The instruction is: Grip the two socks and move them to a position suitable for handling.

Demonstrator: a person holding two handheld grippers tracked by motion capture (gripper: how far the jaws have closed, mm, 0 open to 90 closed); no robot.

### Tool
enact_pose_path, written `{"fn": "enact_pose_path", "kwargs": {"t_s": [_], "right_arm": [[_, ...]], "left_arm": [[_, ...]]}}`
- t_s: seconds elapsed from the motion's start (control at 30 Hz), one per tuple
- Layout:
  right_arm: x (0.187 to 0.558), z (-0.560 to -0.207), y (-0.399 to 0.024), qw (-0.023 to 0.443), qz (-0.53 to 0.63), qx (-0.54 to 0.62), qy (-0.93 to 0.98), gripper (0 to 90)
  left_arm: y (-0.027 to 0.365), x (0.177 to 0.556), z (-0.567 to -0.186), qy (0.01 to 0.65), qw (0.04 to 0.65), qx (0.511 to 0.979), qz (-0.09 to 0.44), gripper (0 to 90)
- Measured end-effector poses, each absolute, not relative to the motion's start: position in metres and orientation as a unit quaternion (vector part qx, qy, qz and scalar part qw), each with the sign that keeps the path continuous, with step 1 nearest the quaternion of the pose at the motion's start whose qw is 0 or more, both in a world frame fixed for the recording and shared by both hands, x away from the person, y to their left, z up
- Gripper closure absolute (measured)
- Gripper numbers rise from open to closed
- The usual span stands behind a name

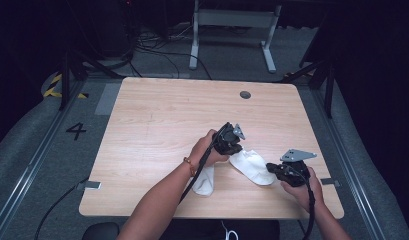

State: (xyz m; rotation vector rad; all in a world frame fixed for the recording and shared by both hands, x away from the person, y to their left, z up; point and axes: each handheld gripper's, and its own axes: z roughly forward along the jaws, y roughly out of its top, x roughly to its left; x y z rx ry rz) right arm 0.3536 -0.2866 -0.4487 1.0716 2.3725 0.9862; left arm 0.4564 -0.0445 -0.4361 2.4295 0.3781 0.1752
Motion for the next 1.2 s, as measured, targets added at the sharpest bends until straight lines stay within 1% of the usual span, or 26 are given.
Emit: {"fn": "enact_pose_path", "kwargs": {"t_s": [0.2,0.43,0.77,1.2], "right_arm": [[0.351,-0.441,-0.287,0.19,0.364,0.373,0.832,88.2],[0.352,-0.437,-0.296,0.205,0.37,0.384,0.821,88.3],[0.354,-0.436,-0.299,0.201,0.379,0.387,0.816,88.5],[0.351,-0.436,-0.302,0.207,0.379,0.385,0.816,88.5]], "left_arm": [[-0.045,0.457,-0.432,0.138,0.336,0.928,0.083,86.8],[-0.051,0.457,-0.429,0.129,0.341,0.927,0.082,86.5],[-0.054,0.457,-0.43,0.127,0.338,0.928,0.094,86.2],[-0.056,0.455,-0.435,0.128,0.338,0.928,0.087,86.2]]}}
